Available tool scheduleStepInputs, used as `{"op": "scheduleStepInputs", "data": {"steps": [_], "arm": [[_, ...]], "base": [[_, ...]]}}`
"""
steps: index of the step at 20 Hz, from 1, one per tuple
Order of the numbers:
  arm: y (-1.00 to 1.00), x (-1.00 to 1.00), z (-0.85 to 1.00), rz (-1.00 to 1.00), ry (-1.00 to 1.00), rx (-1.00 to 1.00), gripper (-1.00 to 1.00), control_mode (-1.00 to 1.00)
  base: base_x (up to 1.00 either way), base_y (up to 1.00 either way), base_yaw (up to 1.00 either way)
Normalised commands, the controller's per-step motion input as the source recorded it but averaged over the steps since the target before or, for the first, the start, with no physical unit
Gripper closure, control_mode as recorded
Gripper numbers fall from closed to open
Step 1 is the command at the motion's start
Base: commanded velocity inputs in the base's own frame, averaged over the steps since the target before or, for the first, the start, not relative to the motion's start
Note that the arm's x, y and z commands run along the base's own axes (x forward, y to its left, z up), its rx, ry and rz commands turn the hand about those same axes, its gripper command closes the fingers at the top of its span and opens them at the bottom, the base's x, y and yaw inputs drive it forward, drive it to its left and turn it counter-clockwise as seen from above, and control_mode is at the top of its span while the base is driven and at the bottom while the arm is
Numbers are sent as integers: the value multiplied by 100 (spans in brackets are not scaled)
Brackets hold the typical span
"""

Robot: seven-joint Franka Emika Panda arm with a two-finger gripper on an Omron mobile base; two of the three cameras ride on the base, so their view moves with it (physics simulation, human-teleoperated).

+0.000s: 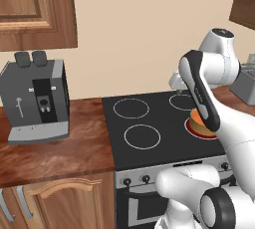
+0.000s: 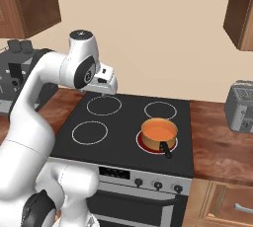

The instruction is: Wait until the marinara sauce is simmered to a deep red color and then turn off the stove.

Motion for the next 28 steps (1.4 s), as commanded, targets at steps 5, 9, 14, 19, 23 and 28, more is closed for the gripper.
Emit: {"op": "scheduleStepInputs", "data": {"steps": [5,9,14,19,23,28], "arm": [[0,0,0,0,0,0,-100,-100],[0,0,0,0,0,0,-100,-100],[0,0,0,0,0,0,-100,-100],[0,0,0,0,0,0,-100,-100],[0,0,0,0,0,0,-100,-100],[0,0,0,0,0,0,-100,-100]], "base": [[0,0,0],[0,0,0],[0,0,0],[0,0,0],[0,0,0],[0,0,0]]}}
